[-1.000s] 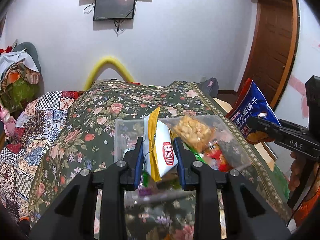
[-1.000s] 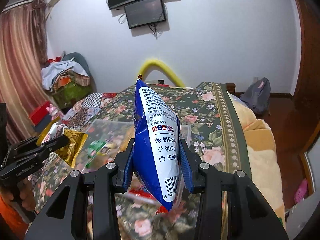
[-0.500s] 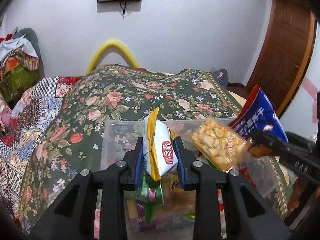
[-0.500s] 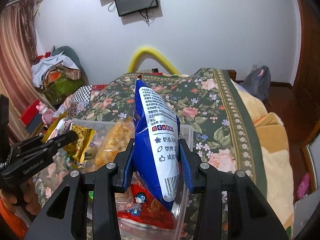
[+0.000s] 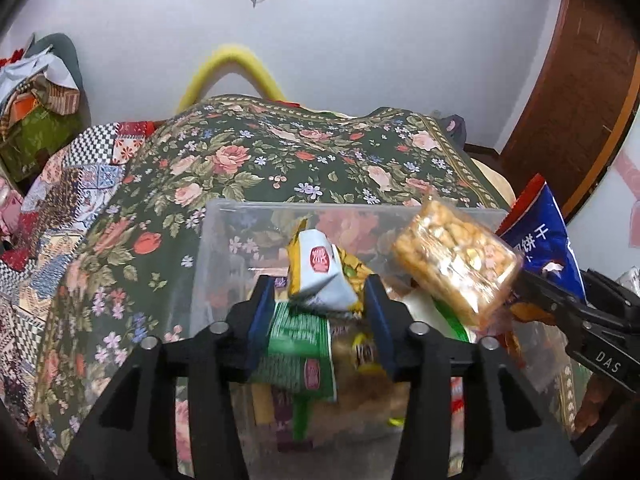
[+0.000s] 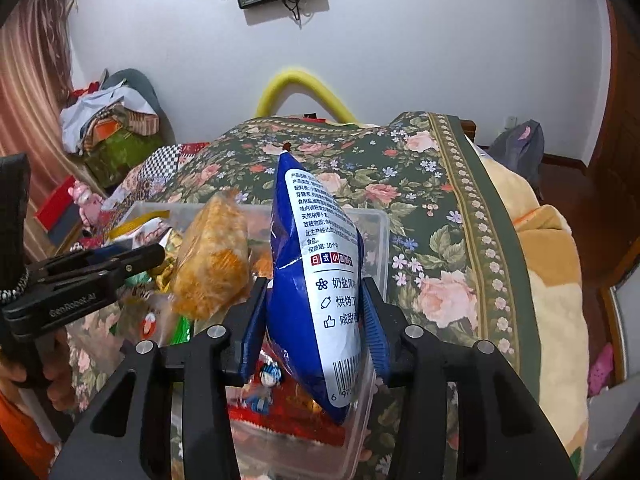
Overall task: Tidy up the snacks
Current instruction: 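Drop yellow-white bag and blue chip bag into the clear box, open both tools, then grasp orange-ended wafer bar with left tool while right tool grasps square bread pack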
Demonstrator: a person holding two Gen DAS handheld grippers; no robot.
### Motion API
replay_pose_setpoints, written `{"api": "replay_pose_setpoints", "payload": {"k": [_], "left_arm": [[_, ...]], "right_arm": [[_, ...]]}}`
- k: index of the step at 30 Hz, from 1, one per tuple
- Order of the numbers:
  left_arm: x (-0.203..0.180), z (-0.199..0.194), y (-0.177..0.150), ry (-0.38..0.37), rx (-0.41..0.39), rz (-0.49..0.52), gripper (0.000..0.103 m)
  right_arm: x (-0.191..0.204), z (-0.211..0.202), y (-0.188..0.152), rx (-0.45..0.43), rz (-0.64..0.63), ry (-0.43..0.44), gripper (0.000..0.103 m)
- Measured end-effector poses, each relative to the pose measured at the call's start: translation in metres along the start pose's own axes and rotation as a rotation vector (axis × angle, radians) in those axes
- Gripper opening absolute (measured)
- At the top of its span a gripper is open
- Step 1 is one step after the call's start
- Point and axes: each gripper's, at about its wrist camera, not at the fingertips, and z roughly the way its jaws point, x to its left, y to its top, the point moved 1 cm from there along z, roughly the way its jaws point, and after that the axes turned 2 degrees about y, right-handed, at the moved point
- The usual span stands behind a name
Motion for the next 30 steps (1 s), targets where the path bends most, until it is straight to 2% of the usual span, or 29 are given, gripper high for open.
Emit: {"api": "replay_pose_setpoints", "payload": {"k": [4,7,14,22,30], "left_arm": [[-0.004,-0.025,-0.007,0.022,-0.032,0.049,0.050],[-0.004,-0.049,-0.012,0.036,-0.073,0.073,0.054],[-0.001,-0.097,-0.031,0.004,-0.117,0.078,0.059],[0.005,-0.119,-0.073,-0.005,-0.073,0.062,0.060],[0.005,-0.115,-0.119,-0.045,0.026,0.025,0.060]], "right_arm": [[0.005,-0.009,-0.006,-0.003,-0.021,-0.010,0.053],[0.005,-0.023,-0.012,-0.012,-0.032,-0.008,0.056],[0.008,-0.048,-0.023,-0.036,-0.054,0.004,0.059],[0.026,-0.057,-0.051,-0.003,-0.071,0.051,0.060],[0.058,-0.042,-0.092,0.104,-0.119,0.144,0.063]]}}
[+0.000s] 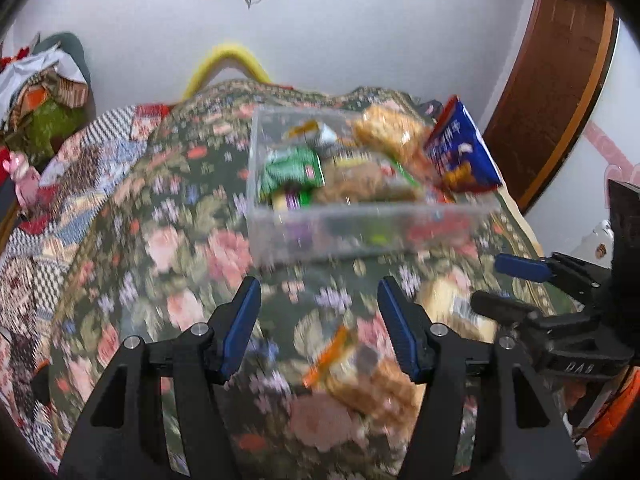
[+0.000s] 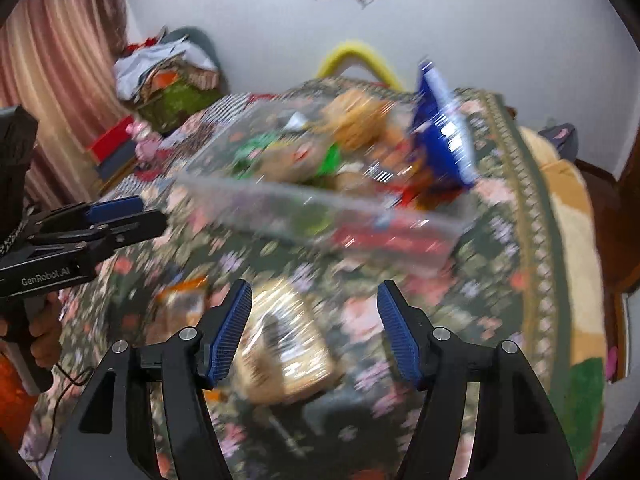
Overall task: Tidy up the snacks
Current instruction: 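Grasp orange-ended wafer bar with left tool while right tool grasps square bread pack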
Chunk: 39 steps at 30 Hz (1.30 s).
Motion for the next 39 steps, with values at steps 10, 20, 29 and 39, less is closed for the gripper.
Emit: {"api": "replay_pose_setpoints", "payload": {"k": [10,20,29,39], "left_arm": [[-0.011,0.005,-0.039,-0.072,0.107,-0.012,0.060],[-0.038,0.033,-0.049,-0.135,0.204,-0.022,0.061],[-0.073,0.054,-0.044,-0.047,0.139,0.083,0.061],[-0.061,0.038,-0.046,-0.027,0.050,0.102,0.035]], "right_arm": [[0.012,0.034,-0.021,0.111,-0.051,0.013,0.064],[-0.003,0.006,-0.044,0.057,-0.007,-0.042,0.056],[-0.024,-0.010,-0.051,0.028,0.061,-0.074,0.055],[-0.025,-0.022,-0.039,-0.038,0.080,-0.072,0.053]]}}
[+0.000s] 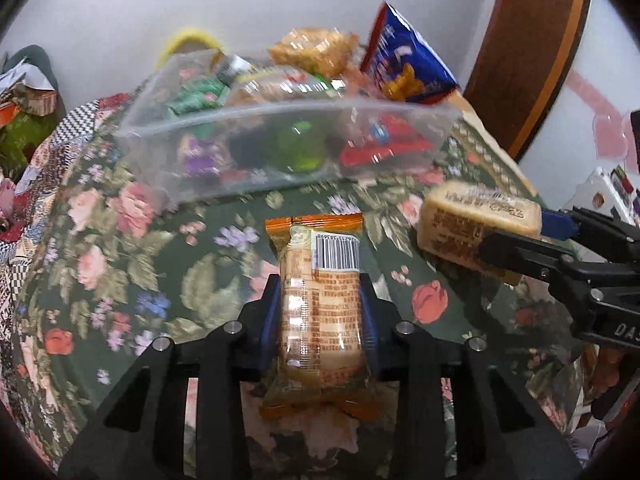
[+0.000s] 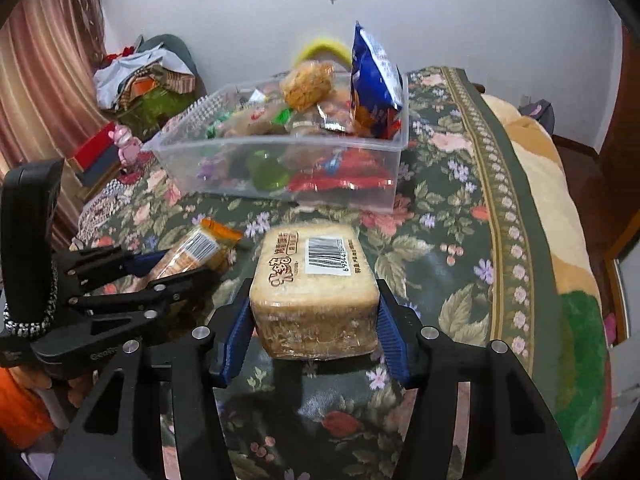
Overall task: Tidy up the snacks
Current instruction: 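Grasp orange-ended wafer bar with left tool while right tool grasps square bread pack, then lower wafer bar and bread pack into the clear box, open both tools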
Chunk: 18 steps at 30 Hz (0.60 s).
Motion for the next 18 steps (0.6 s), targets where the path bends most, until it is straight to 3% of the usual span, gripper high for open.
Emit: {"api": "replay_pose_setpoints", "payload": {"k": [8,18], "left_arm": [[0.014,-0.041,0.032,0.000,-0.122,-0.018,0.035],[0.034,-0.055,0.075,0.010,-0.214,-0.055,0.035]], "right_arm": [[0.007,-0.007,0.018,-0.062,-0.008,0.016,0.053],[0.016,-0.012,0.061,-0.166,-0.028,0.050,0.053]]}}
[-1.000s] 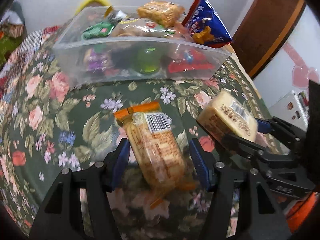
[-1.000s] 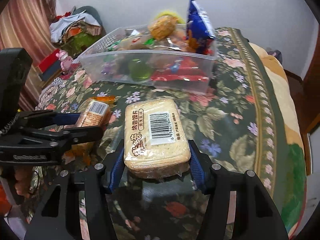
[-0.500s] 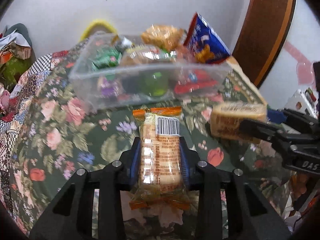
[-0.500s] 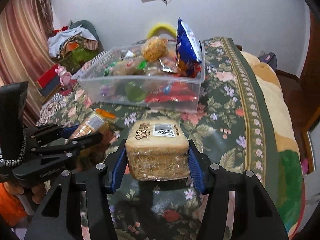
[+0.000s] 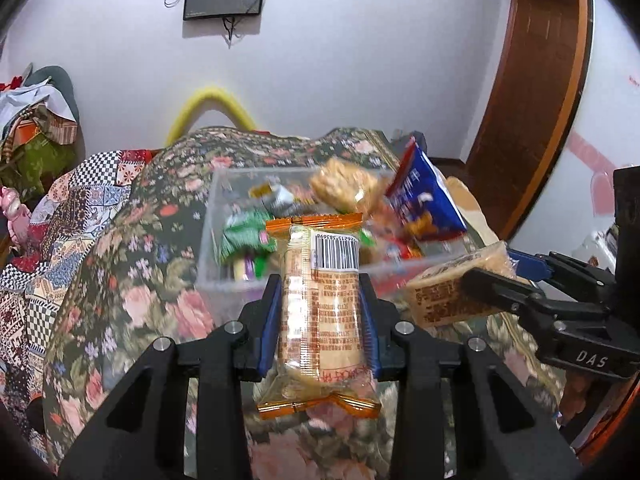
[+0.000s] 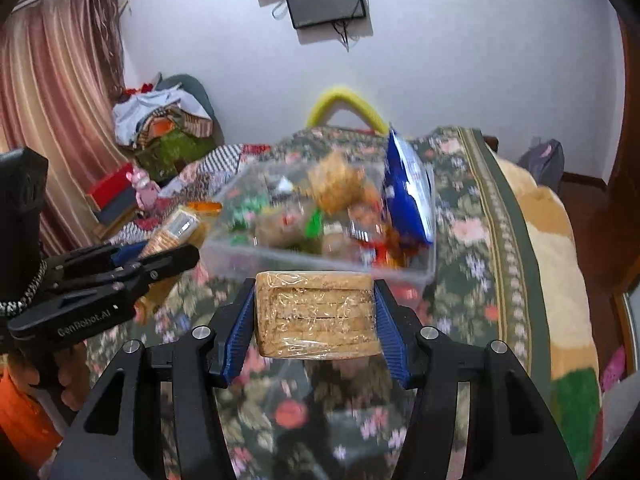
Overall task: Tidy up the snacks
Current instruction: 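Lower wafer bar and bread pack into the clear box, open both tools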
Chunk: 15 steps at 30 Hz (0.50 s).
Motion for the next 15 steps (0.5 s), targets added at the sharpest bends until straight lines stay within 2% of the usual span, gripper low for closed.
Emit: {"api": "replay_pose_setpoints", "payload": {"k": [8,15], "left_arm": [[0.017,0.026,0.030,0.027,-0.021,-0.013,0.035],[0.036,0.065,0.048,0.103,0.005,-0.032,0.035]], "right_arm": [[0.003,0.018,0.039,-0.073,-0.014,0.002,0.053],[0.017,0.059,0.070,-0.088,-0.041,0.029,0.053]]}}
